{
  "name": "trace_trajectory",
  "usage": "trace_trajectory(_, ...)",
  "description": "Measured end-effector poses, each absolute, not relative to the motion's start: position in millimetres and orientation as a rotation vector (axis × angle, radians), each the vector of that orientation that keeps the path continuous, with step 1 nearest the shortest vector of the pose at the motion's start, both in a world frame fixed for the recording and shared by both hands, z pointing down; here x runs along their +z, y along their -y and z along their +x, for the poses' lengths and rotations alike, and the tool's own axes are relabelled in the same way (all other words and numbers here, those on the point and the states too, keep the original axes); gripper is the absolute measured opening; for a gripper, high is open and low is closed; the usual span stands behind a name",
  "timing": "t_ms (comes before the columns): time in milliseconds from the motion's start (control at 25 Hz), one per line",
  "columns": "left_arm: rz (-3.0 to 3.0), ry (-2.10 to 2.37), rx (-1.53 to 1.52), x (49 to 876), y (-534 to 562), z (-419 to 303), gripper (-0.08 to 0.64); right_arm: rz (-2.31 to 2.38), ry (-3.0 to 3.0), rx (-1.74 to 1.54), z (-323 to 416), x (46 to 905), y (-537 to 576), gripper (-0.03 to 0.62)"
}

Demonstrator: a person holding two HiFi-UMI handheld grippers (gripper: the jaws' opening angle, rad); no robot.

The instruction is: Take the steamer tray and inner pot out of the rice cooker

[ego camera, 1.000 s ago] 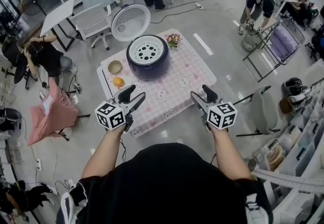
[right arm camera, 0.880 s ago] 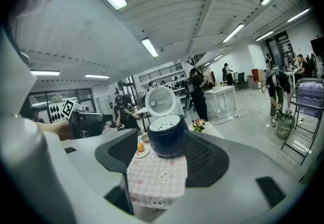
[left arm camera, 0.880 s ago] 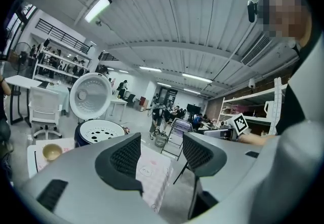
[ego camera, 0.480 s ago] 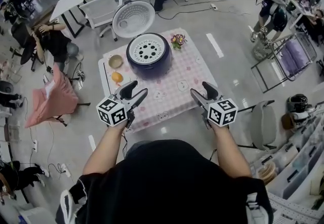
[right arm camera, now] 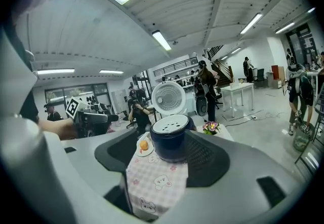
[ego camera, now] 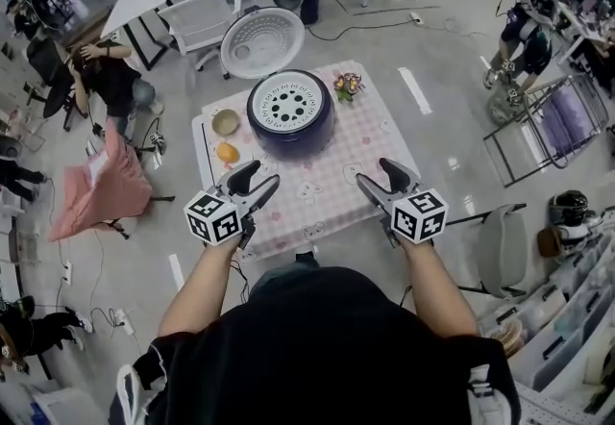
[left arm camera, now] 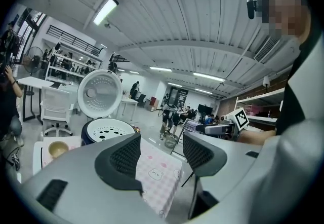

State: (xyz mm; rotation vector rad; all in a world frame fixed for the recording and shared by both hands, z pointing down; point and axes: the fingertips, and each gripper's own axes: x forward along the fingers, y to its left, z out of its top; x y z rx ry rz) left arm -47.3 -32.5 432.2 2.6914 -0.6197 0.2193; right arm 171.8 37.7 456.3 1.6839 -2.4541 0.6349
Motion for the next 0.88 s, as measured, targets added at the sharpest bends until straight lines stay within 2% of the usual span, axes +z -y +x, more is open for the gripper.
trace_trajectory(880, 2.654, 0.596, 0.156, 436.1, 148.4, -94.7, 0.27, 1.492, 2.425, 0.597, 109.4, 463.5, 98.4, 0.301)
